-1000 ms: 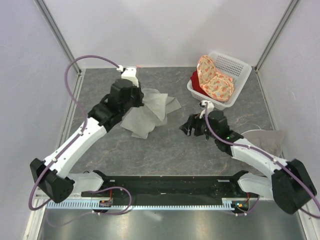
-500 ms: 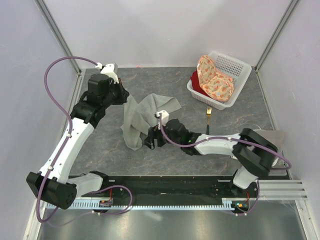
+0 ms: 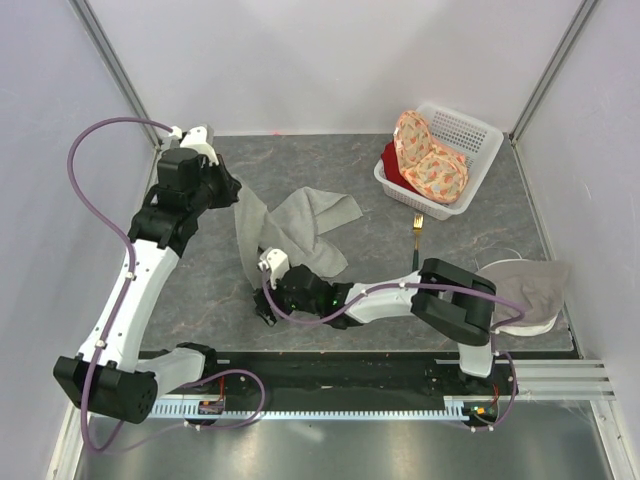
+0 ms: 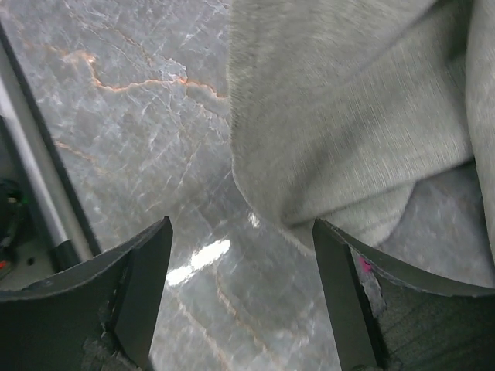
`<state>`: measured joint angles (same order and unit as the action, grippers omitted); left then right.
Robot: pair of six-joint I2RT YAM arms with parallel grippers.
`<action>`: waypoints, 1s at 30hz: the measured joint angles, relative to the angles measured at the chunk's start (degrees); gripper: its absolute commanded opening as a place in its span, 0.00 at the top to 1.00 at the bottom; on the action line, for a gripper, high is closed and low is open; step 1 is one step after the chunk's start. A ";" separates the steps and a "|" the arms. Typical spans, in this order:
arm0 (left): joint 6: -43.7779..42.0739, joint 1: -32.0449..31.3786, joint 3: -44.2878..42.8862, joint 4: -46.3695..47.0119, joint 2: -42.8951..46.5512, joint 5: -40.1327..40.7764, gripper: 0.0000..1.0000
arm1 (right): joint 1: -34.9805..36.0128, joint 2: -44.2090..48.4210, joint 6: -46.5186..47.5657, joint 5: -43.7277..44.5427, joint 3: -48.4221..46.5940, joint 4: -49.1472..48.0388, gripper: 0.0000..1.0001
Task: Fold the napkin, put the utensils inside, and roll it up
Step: Flatten the napkin out
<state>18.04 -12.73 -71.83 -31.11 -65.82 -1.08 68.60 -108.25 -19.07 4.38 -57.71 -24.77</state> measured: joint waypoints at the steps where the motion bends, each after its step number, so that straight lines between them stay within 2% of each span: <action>1: 0.00 0.24 0.11 -0.02 0.04 -0.17 0.98 | 0.37 -0.87 1.51 0.68 -0.87 0.09 0.19; 4: 0.00 1.25 0.42 0.02 0.04 -1.16 0.98 | 0.66 -3.72 5.31 2.58 -3.43 1.09 0.42; 5: 0.02 1.62 0.44 0.02 0.04 -1.49 0.98 | 0.61 -4.57 6.23 3.43 -4.20 1.62 0.70; 6: 0.02 2.21 0.44 0.07 0.04 -2.19 0.98 | 0.61 -5.64 7.39 4.46 -5.14 2.49 0.90; 7: 0.09 3.13 0.44 0.28 0.04 -2.95 0.98 | 0.59 -6.54 8.61 5.25 -5.92 3.45 1.00; 13: 3.13 11.41 -0.74 2.10 -1.66 -9.14 0.98 | 0.11 -6.51 16.57 13.38 -9.18 11.30 1.00; 18: 6.49 15.69 -9.64 3.56 -8.68 -10.19 0.98 | -4.55 0.61 29.22 21.14 -15.87 21.31 1.00; 21: 8.04 15.80 -17.97 3.89 -12.41 -10.45 0.98 | -11.43 4.33 36.44 23.71 -26.82 26.80 1.00; 25: 9.94 16.28 -32.70 4.68 -17.05 -11.34 0.98 | -19.21 6.16 45.62 28.06 -46.84 30.51 1.00; 28: 10.71 16.87 -41.11 5.70 -18.53 -11.56 0.98 | -19.74 7.98 49.96 29.64 -57.77 31.69 1.00; 30: 10.95 17.11 -41.79 6.71 -17.14 -11.58 0.98 | -18.58 11.02 50.80 29.99 -58.55 32.57 0.98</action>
<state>28.99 4.38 -113.62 -24.40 -82.96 -12.67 50.02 -97.23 31.73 34.37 -116.27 7.79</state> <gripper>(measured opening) 0.040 0.012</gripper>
